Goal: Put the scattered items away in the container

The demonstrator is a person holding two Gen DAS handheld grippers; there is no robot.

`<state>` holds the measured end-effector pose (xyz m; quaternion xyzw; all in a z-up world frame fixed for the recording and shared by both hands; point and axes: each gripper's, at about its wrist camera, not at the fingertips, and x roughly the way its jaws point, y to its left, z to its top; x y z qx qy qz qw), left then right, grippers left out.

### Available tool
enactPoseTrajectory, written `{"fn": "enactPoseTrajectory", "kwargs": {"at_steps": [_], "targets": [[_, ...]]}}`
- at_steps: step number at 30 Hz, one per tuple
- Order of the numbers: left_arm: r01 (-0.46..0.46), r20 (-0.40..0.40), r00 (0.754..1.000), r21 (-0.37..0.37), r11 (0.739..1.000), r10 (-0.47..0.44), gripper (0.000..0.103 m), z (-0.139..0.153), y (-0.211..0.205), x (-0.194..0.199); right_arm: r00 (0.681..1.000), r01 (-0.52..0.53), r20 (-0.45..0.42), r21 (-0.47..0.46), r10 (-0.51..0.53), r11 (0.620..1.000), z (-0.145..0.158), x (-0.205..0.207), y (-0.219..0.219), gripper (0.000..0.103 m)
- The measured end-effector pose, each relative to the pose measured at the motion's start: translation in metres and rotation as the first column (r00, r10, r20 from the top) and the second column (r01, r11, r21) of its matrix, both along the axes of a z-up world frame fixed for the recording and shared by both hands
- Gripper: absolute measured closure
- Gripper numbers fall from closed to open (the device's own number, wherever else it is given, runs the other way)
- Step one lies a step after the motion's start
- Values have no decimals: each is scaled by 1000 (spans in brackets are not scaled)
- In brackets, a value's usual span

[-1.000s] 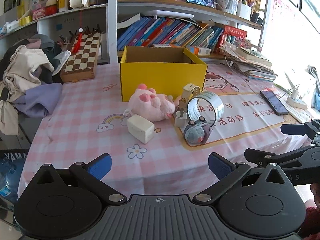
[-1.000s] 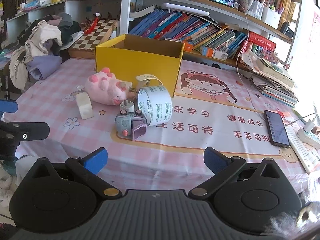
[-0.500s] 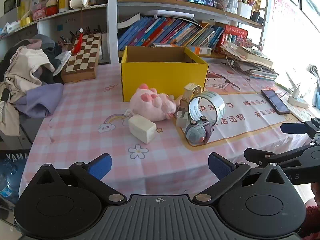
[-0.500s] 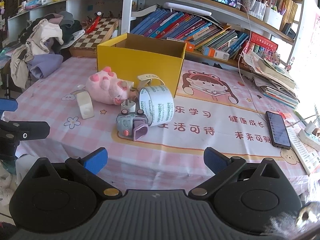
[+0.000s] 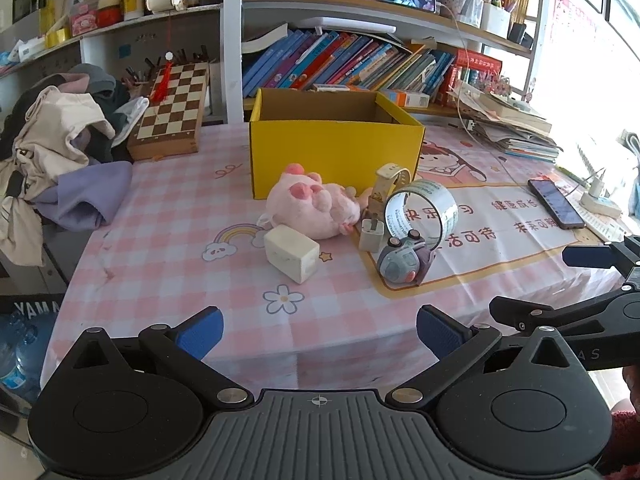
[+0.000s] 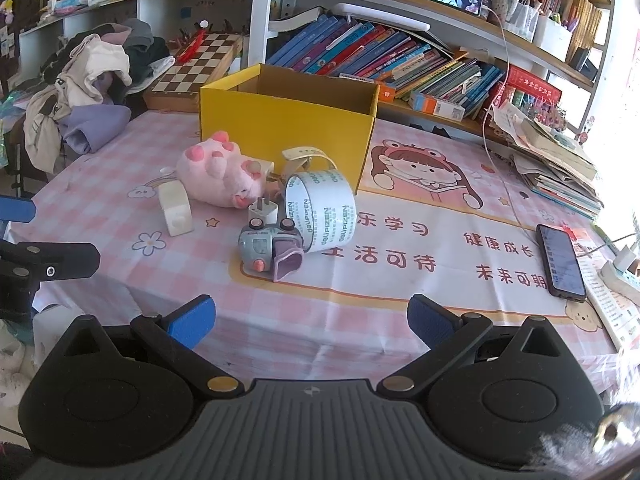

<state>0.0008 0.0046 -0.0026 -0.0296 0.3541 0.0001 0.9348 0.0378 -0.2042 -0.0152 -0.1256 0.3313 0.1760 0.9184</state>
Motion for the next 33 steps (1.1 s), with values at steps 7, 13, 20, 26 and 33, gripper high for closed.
{"fn": "enactPoseTrajectory", "kwargs": {"at_steps": [7, 13, 20, 26, 33], "targets": [[-1, -1, 1000, -2, 1000, 1, 0, -1, 1, 0, 1000, -2, -1, -2, 2, 1000, 0, 1, 1, 0], [-3, -2, 1000, -4, 1000, 3, 0, -2, 2, 1, 1000, -7, 0, -5, 7, 1000, 0, 2, 2, 0], [0, -3, 1000, -7, 1000, 0, 0, -2, 2, 3, 1000, -3, -1, -5, 3, 1000, 0, 3, 3, 0], [7, -8, 1000, -7, 1000, -7, 0, -3, 1, 6, 1000, 0, -5, -4, 0, 1000, -1, 5, 2, 0], [24, -15, 1000, -19, 1000, -24, 0, -4, -1, 8, 1000, 2, -13, -3, -2, 1000, -3, 8, 0, 0]]}}
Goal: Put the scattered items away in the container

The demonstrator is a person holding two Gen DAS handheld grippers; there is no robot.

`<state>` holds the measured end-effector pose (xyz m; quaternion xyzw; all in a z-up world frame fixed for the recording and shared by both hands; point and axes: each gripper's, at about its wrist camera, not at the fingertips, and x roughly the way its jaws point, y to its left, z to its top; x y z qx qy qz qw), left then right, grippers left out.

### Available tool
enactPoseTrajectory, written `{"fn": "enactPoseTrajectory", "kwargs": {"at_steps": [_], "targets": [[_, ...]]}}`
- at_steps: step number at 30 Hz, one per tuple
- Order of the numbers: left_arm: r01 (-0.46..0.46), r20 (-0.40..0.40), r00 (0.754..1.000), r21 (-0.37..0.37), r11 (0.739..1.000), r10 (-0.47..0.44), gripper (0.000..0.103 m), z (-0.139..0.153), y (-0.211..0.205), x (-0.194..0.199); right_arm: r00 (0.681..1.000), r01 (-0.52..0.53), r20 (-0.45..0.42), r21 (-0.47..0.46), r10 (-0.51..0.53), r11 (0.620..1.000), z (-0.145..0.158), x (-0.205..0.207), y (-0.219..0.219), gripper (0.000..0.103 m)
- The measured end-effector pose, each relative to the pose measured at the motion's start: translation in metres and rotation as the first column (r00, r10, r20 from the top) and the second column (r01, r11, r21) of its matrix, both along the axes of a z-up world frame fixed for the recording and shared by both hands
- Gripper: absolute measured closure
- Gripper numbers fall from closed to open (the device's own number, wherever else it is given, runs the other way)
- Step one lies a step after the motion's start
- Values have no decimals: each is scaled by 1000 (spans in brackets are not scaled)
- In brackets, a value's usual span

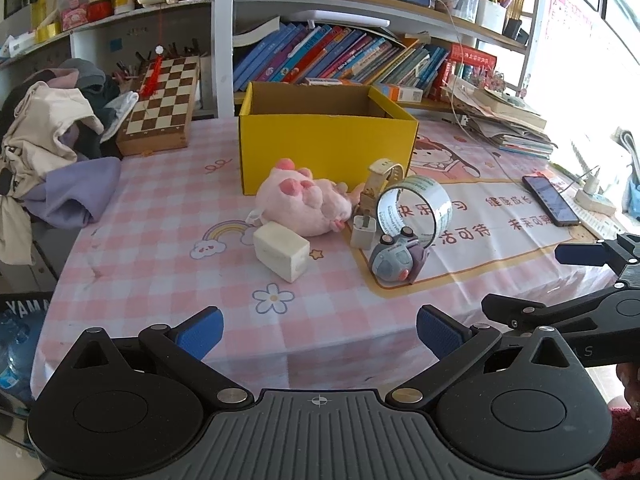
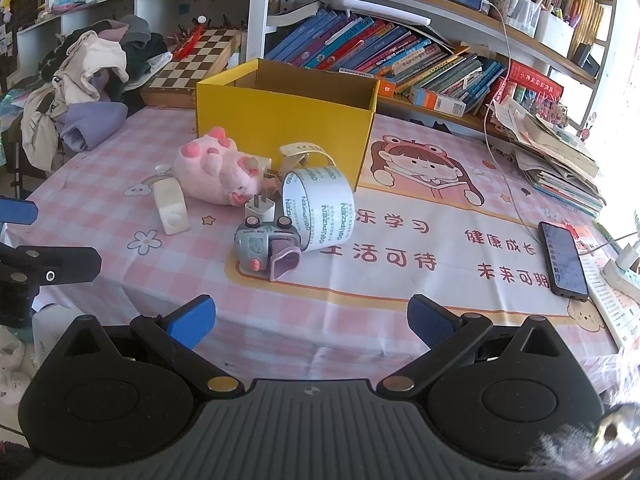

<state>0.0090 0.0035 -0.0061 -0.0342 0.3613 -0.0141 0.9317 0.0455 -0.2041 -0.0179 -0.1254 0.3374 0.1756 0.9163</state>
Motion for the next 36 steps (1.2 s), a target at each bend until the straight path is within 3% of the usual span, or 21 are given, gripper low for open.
{"fn": "enactPoseTrajectory", "kwargs": {"at_steps": [27, 36], "targets": [[36, -4, 999, 5, 999, -36, 0, 0, -2, 0, 1000, -10, -13, 24, 10, 1000, 1, 2, 0, 0], [-6, 6, 1000, 3, 1000, 6, 0, -3, 8, 2, 1000, -9, -15, 12, 10, 1000, -1, 6, 5, 0]]}}
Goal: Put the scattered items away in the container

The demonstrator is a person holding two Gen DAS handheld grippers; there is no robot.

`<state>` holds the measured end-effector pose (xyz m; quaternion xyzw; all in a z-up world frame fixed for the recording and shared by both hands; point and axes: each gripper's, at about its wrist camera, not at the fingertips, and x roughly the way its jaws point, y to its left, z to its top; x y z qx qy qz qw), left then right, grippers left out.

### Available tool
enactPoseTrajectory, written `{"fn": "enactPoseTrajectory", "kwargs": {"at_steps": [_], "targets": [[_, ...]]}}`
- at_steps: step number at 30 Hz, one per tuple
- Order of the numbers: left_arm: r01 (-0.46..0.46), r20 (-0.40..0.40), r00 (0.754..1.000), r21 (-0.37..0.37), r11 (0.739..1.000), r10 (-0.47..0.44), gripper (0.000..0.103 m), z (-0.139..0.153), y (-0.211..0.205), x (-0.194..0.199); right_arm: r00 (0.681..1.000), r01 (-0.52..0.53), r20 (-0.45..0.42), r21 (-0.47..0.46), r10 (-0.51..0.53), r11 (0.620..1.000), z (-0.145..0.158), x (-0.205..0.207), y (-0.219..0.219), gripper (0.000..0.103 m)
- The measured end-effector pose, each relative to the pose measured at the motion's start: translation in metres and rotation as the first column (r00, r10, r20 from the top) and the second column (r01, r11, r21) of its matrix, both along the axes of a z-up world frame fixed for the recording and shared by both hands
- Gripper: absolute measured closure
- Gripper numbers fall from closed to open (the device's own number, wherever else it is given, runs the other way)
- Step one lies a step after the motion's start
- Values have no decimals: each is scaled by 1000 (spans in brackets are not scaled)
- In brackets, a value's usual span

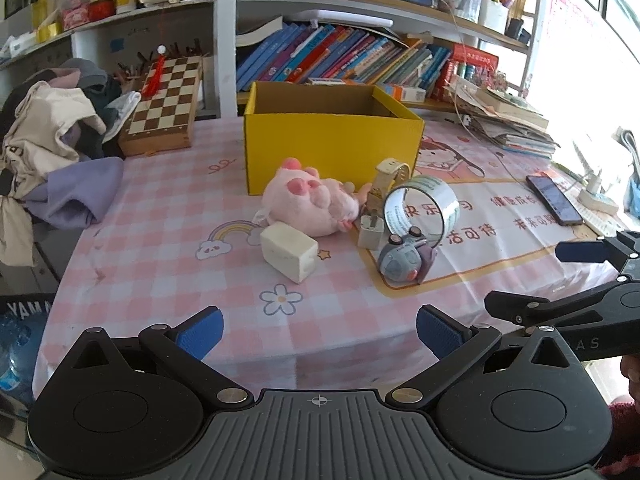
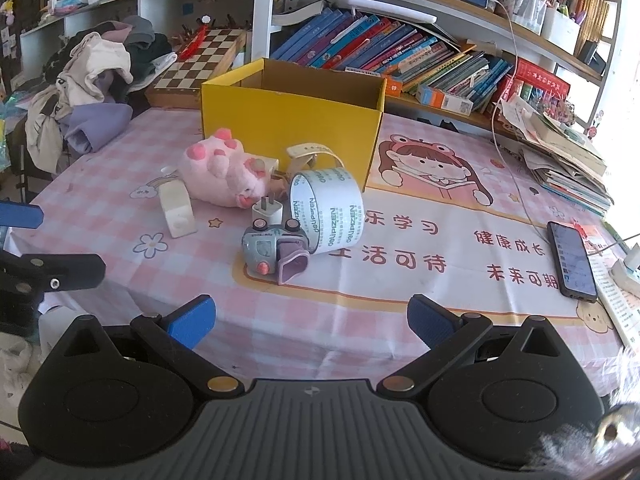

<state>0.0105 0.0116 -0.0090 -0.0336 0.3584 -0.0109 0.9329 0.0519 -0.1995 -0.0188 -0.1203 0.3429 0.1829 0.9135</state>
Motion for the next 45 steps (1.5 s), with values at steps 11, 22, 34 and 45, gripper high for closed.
{"fn": "enactPoseTrajectory", "kwargs": {"at_steps": [11, 22, 34, 45], "targets": [[-37, 18, 999, -50, 998, 38, 0, -1, 14, 0, 999, -36, 8, -28, 37, 999, -1, 8, 5, 0], [-10, 0, 1000, -29, 1000, 10, 0, -3, 7, 2, 994, -97, 49, -48, 100, 994, 2, 13, 9, 0], [-16, 10, 1000, -35, 999, 17, 0, 1, 9, 14, 998, -61, 26, 38, 60, 997, 5, 16, 5, 0], [31, -50, 998, -92, 995, -36, 0, -10, 3, 40, 996, -93, -2, 17, 93, 996, 1, 32, 6, 10]]}}
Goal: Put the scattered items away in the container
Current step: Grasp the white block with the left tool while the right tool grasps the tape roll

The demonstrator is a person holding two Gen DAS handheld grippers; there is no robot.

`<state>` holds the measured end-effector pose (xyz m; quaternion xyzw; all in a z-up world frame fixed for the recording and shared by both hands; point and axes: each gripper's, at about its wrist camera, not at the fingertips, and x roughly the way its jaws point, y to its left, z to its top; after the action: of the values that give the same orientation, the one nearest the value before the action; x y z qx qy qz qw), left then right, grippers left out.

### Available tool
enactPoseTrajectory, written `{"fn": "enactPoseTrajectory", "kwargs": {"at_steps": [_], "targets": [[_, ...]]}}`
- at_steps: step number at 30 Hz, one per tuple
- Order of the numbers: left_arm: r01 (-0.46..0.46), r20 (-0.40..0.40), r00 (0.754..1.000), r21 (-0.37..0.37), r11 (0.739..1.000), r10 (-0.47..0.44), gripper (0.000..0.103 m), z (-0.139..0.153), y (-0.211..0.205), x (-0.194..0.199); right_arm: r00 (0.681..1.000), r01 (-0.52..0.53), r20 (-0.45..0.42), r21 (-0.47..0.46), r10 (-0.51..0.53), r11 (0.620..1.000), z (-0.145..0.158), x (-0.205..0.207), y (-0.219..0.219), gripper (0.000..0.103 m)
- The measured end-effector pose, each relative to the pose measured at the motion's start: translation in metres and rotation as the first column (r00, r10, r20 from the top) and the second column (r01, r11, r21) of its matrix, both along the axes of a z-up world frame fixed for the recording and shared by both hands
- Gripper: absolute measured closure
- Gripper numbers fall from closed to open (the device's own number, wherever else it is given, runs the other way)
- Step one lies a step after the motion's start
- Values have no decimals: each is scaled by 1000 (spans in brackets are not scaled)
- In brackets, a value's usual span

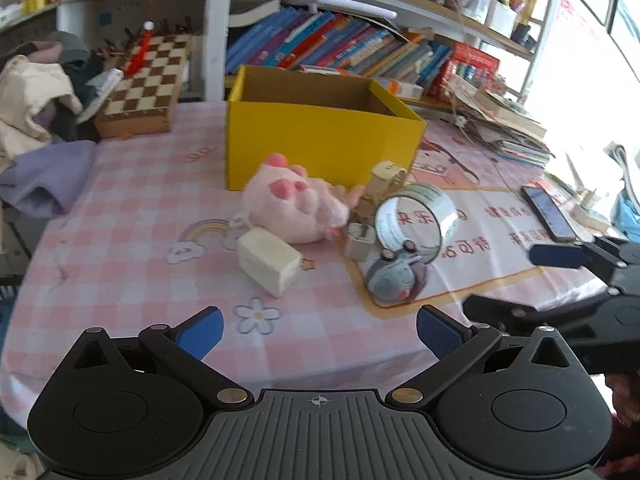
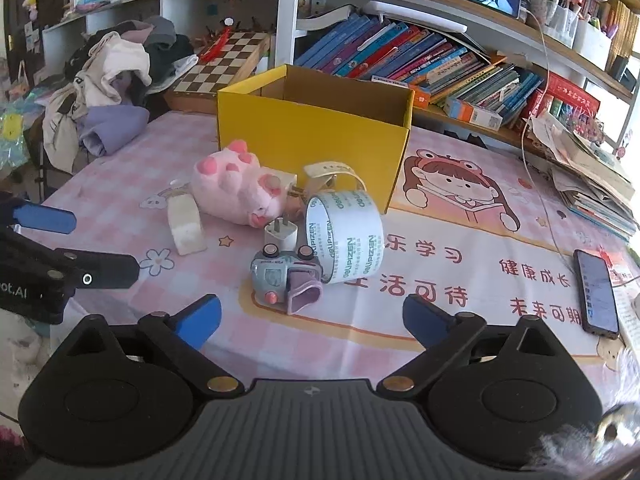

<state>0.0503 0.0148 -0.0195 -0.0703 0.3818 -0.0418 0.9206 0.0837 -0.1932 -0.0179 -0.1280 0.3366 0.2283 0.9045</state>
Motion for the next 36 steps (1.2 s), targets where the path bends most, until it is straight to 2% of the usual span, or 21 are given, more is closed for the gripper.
{"fn": "enactPoseTrajectory", "kwargs": {"at_steps": [3, 6, 13, 22, 31, 33, 36], "targets": [[20, -7, 1000, 4, 1000, -20, 0, -2, -4, 7, 1000, 7, -24, -1, -7, 1000, -4, 11, -2, 21], [24, -6, 1000, 4, 1000, -24, 1, -4, -5, 13, 999, 2, -50, 1, -2, 1000, -8, 21, -2, 26], [3, -39, 999, 10, 1000, -3, 16, -11, -2, 30, 996, -21, -87, -12, 20, 1000, -15, 41, 4, 26], [-45, -74, 996, 46, 998, 49, 17, -24, 6, 57, 994, -29, -104, -38, 25, 999, -17, 75, 9, 26], [-105, -106, 988, 40, 994, 109, 18, -40, 15, 85, 992, -55, -116, -60, 48, 997, -19, 107, 10, 26], [-116, -120, 986, 32, 993, 119, 18, -44, 17, 90, 991, -61, -121, -63, 53, 996, -19, 113, 11, 30], [-130, -137, 982, 21, 991, 132, 18, -50, 19, 97, 990, -67, -127, -65, 58, 996, -20, 121, 11, 40]]}}
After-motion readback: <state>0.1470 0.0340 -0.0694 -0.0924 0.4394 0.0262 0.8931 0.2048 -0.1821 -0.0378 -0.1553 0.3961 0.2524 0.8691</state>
